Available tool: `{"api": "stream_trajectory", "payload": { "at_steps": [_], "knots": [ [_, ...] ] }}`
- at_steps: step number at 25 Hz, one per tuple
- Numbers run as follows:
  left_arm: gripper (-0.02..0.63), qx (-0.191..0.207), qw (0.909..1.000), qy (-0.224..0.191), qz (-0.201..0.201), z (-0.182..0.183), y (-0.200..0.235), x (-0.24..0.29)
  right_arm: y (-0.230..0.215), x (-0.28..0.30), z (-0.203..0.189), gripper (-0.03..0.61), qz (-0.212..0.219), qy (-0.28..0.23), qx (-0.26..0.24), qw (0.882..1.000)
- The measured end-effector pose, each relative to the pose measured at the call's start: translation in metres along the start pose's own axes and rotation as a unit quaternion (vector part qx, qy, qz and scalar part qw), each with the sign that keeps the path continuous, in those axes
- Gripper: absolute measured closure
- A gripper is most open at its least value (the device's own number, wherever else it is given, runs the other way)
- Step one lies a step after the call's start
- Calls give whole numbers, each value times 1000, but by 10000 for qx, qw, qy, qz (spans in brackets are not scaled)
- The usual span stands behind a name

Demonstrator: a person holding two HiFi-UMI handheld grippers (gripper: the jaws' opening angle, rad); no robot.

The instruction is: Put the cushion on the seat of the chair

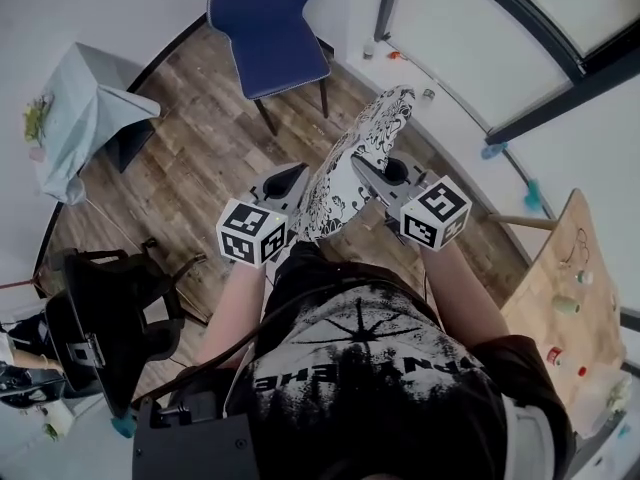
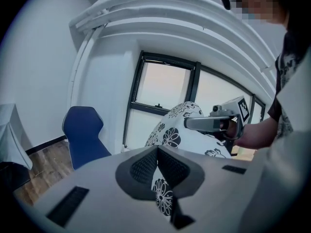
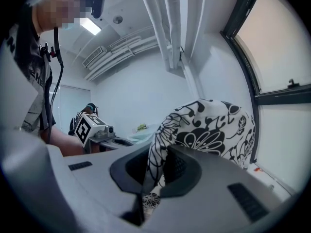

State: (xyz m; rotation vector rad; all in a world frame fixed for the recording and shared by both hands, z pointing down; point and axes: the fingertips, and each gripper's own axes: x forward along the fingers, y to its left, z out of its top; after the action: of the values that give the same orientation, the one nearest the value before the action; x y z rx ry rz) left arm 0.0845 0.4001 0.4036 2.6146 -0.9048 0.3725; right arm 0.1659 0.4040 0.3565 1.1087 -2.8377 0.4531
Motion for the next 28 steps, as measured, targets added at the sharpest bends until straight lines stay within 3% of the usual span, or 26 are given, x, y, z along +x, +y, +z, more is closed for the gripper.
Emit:
{"api": "stream_trajectory", "payload": {
  "at_steps": [17, 28],
  "knots": [
    [598, 125, 9996, 80, -253, 62, 189, 50, -79, 168, 38, 552, -334, 389, -305, 9982],
    [598, 7, 9998, 53, -200, 67, 266, 50, -96, 248, 45, 552, -262, 544, -402, 9974]
  ]
}}
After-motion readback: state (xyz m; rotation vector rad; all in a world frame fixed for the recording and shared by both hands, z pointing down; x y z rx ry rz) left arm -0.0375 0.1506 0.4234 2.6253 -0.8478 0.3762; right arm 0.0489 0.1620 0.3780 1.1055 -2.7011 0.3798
